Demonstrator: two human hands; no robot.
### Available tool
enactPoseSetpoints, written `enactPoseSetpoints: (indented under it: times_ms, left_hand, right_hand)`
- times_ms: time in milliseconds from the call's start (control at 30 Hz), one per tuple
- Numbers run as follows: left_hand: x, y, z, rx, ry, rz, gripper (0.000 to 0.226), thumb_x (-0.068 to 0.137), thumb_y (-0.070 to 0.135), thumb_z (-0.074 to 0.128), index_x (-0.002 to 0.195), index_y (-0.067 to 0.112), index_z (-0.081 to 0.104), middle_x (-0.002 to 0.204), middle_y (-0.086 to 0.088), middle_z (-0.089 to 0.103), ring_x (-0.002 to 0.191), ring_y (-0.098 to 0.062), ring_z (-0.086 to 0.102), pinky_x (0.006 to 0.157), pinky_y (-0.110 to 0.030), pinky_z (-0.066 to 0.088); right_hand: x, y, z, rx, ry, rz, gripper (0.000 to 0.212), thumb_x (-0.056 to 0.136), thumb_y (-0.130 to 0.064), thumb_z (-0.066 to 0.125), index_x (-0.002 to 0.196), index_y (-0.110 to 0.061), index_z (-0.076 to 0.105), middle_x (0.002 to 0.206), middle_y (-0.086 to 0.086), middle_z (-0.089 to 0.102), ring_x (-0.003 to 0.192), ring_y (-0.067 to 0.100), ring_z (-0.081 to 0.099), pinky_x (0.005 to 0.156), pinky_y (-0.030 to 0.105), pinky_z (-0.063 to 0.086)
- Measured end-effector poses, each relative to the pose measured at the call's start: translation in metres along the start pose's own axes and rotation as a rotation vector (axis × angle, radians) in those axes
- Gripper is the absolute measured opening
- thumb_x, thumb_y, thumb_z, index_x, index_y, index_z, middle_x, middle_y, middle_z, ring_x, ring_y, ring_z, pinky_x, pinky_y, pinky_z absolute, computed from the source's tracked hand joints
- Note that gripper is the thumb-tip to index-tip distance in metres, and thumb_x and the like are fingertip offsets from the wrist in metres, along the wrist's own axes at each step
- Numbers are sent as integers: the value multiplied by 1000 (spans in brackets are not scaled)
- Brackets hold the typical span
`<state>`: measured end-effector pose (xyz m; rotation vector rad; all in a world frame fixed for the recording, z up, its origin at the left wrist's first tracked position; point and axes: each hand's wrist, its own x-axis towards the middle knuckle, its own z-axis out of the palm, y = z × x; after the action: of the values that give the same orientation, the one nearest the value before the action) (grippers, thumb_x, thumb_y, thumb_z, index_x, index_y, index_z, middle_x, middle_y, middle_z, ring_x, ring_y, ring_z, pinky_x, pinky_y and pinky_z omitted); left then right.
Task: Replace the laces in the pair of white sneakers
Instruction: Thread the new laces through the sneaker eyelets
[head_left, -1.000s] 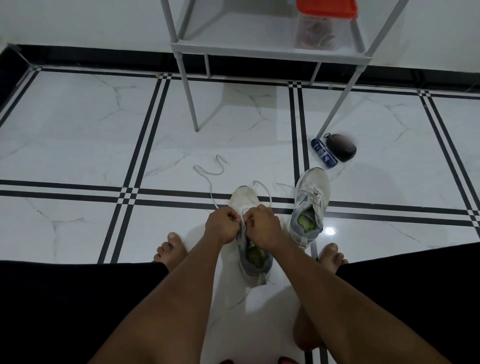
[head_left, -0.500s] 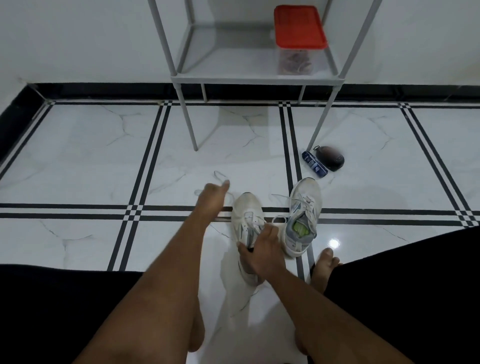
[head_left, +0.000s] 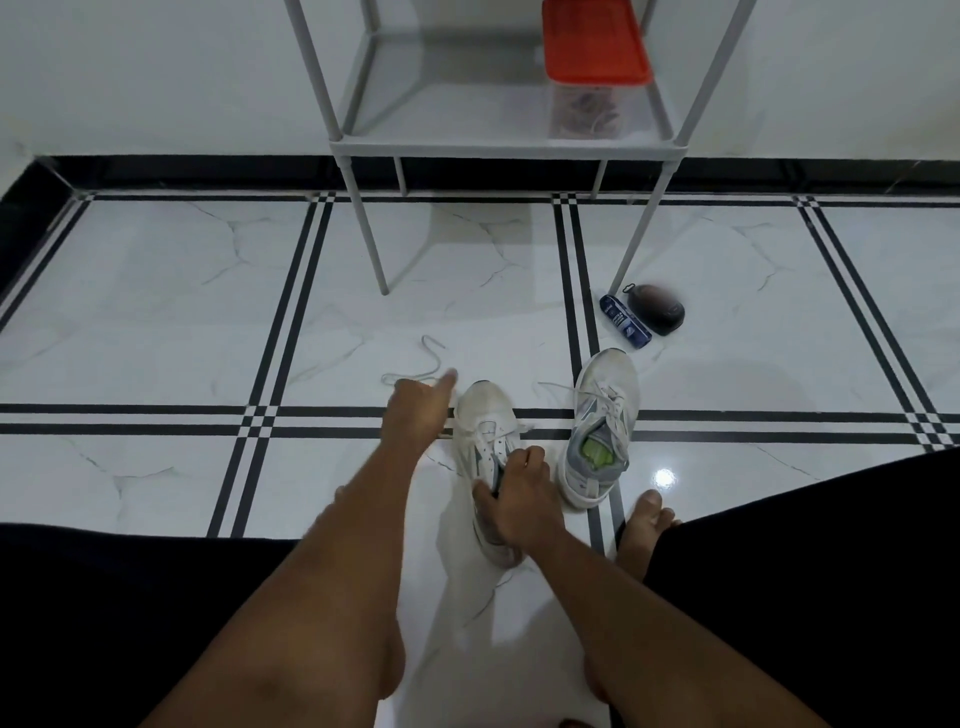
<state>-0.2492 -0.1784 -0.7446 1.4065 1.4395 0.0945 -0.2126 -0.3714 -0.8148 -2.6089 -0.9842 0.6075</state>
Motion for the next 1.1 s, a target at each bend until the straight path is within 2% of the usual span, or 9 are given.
enactPoseSetpoints:
  times_ms: [67,167,333,367,500,667,833,933,1100]
  left_hand:
    - [-10,-27,12,436,-87,167,48,79,67,67,105,27,61,102,4,70,97,-22,67,90,-38,54]
    - [-17,-55,32,632,-148,263,20,89,48,67,88,29,70,98,10,71,95,-19,68,83,-34,55]
    - [-11,-19,16,-474,-26,-149,31,99,27,55,69,18,55,60,1,55,52,-17,40,49,-27,30]
    - [-7,-16,12,-476,-8,-168,34,100,33,54,70,19,51,60,2,52,50,-16,39,49,-28,29]
    - [-8,-55,17,356,-109,90,43,83,64,65,103,25,63,97,8,67,93,-20,65,81,-35,47]
    - [-14,-63,32,598,-98,343,23,97,47,60,106,27,70,114,4,71,110,-23,66,91,-35,50]
    - [-23,-5,21,-174,-109,69,17,88,11,62,81,19,75,91,-1,72,80,-23,64,65,-29,49]
    - [-19,15,-2,-282,-96,89,11,93,21,68,100,21,77,104,2,68,82,-22,67,70,-30,51]
    - [-20,-43,-3,433,147,374,68,96,38,65,152,15,35,141,-19,31,109,-36,57,99,-47,53]
  right_hand:
    - [0,0,0,4,-3,-8,63,97,-59,51,129,-5,47,127,13,43,116,36,51,89,45,51]
    - [-1,1,1,0,-1,-10,64,98,-61,50,129,-5,47,128,14,43,116,36,50,88,45,51]
    - [-1,-1,0,-43,-10,7,73,92,-66,35,129,-4,48,127,14,44,115,35,51,87,46,53]
    - [-1,-1,0,-51,-11,13,75,90,-67,32,129,-4,48,128,14,44,115,35,51,87,46,53]
    - [0,1,5,-61,-18,-3,67,97,-63,41,131,-6,46,130,13,42,117,34,49,88,45,51]
    - [2,3,7,-64,-5,-18,66,98,-62,44,130,-4,48,130,15,44,117,36,50,88,45,52]
    - [3,2,3,-104,-42,1,71,95,-64,37,133,-5,46,133,15,42,120,36,49,93,46,52]
    - [2,-1,0,-97,-66,12,75,94,-65,33,135,-5,45,137,16,41,123,36,47,96,46,51]
    - [3,-3,-5,-48,-141,31,75,97,-67,41,141,-6,42,143,15,36,129,36,43,102,49,46]
